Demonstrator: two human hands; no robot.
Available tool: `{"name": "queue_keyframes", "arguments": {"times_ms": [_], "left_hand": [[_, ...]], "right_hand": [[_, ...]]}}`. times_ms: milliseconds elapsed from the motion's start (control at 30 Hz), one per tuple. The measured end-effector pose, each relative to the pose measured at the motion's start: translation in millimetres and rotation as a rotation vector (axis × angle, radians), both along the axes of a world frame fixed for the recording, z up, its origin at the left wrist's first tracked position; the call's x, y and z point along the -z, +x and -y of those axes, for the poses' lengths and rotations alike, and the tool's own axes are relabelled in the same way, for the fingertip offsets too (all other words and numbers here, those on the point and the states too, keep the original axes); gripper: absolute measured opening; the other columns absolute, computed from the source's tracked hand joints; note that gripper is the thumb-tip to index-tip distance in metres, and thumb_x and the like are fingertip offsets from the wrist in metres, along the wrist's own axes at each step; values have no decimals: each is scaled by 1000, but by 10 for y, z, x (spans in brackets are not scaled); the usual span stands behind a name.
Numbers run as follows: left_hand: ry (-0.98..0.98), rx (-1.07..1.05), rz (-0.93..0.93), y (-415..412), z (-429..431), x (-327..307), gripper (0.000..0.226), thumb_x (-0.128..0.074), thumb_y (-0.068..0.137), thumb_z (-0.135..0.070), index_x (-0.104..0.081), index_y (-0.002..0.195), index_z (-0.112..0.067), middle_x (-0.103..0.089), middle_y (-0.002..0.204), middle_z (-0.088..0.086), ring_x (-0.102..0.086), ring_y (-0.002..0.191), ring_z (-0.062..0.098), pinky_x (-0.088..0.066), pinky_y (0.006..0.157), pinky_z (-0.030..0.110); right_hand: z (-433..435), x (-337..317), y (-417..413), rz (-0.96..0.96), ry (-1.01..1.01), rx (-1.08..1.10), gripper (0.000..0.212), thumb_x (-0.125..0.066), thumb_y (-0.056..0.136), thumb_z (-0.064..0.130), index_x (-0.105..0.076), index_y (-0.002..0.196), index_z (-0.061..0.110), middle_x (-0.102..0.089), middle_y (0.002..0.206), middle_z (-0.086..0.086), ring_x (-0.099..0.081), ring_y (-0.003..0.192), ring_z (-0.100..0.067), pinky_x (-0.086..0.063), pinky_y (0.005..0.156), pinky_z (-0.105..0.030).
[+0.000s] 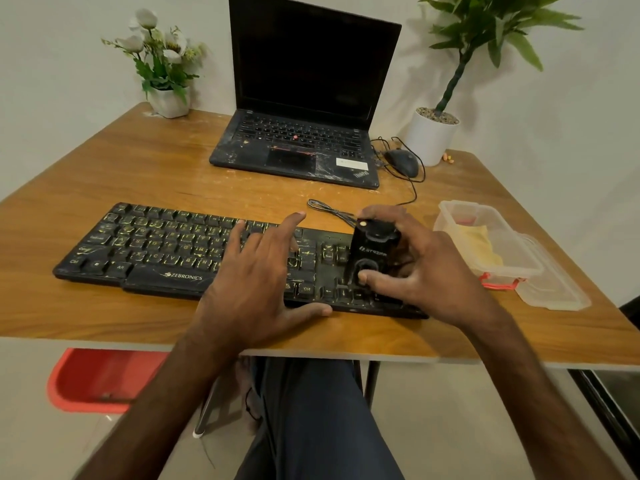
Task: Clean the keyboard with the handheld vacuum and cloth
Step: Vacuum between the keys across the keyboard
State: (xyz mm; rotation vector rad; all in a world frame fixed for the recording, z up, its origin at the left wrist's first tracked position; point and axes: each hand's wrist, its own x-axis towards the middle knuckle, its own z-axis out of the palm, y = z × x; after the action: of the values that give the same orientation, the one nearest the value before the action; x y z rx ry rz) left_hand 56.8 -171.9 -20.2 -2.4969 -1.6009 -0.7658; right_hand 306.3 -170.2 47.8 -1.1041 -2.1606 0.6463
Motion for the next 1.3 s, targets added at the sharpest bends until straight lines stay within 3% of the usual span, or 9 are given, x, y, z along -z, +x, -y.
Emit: {"name": "queue_keyframes", "arguments": {"times_ms": [100,267,400,533,700,800,1000,1167,1300], "left_hand": [[-6,-3,-7,5,2,0,120,-39,70,-93,-3,156,-18,-58,124,0,-59,115,23,-22,119,61],[-7,10,-5,-6,-1,-12,117,-38,72,-93,-5,156,-18,-58,123,1,-60,114,24,-23,118,62],[-4,12,-3,0,6,1,118,-37,72,-93,-6,156,-17,-58,123,1,-59,115,24,-23,119,61],[2,21,7,-1,2,-3,116,-42,73,-89,-9,156,-16,-59,123,3,-60,116,26,-24,118,62],[-3,21,15,0,6,2,116,-41,73,-91,-10,156,-15,-59,123,3,-59,116,25,-25,118,61],[0,23,17,-7,1,-4,118,-44,72,-90,-12,156,-14,-59,123,3,-59,116,25,-25,118,59],[-4,30,33,4,13,-1,116,-48,73,-88,-12,156,-15,-59,124,4,-59,116,26,-25,117,62],[-16,25,15,-4,12,-17,115,-43,73,-89,-9,155,-18,-59,124,3,-59,116,26,-26,117,62],[-17,20,15,-5,14,-13,117,-42,72,-91,-9,156,-17,-59,125,2,-58,116,25,-25,118,61]], "right_hand": [[110,-16,-54,-18,-40,-105,70,-81,80,20,-45,135,44,-57,122,21,-67,102,-7,-61,75,-26],[-10,11,23,15,46,31,71,-80,80,23,-43,138,42,-61,117,17,-69,99,-9,-63,72,-33],[165,24,-105,-14,-8,-140,72,-82,79,19,-44,134,45,-58,123,19,-66,104,-7,-60,74,-24],[-34,49,-105,58,129,-2,71,-78,84,20,-39,139,44,-53,115,28,-65,102,-3,-58,76,-16],[61,52,-153,32,116,-112,70,-81,81,17,-44,137,38,-60,124,12,-66,103,-4,-57,79,-18],[-39,33,-117,97,164,-50,70,-78,83,21,-40,139,41,-59,119,16,-66,99,-3,-58,78,-20],[81,45,-198,2,46,-121,72,-81,80,17,-44,137,41,-61,120,14,-68,98,-5,-59,74,-22],[-115,61,-70,-8,92,34,71,-80,81,18,-43,138,39,-58,113,20,-69,97,-7,-57,68,-15],[45,19,-72,10,34,-94,70,-82,80,16,-46,134,41,-57,121,20,-67,101,-4,-58,76,-18]]}}
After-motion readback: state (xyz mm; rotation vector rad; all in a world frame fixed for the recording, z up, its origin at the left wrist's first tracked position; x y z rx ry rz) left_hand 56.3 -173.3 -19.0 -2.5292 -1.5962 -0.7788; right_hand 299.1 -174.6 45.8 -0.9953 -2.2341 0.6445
